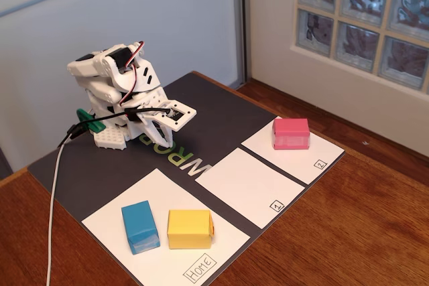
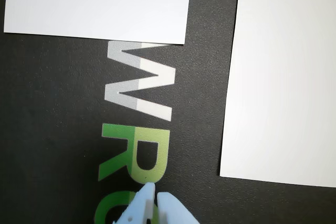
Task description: Move box blue to zone 1
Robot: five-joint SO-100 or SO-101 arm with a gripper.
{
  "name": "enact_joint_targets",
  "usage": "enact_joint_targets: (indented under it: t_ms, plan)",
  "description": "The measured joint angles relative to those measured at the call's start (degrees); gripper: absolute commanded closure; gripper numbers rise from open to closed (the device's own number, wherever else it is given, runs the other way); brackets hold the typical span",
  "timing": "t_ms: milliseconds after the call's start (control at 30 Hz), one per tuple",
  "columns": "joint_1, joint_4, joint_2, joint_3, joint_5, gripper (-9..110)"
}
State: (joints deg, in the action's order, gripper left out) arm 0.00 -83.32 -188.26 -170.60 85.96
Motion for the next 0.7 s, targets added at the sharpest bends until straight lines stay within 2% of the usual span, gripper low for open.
enact_joint_targets:
  t_ms: [700]
  plan:
    - [-0.7,0.0,0.0,0.0,0.0,102]
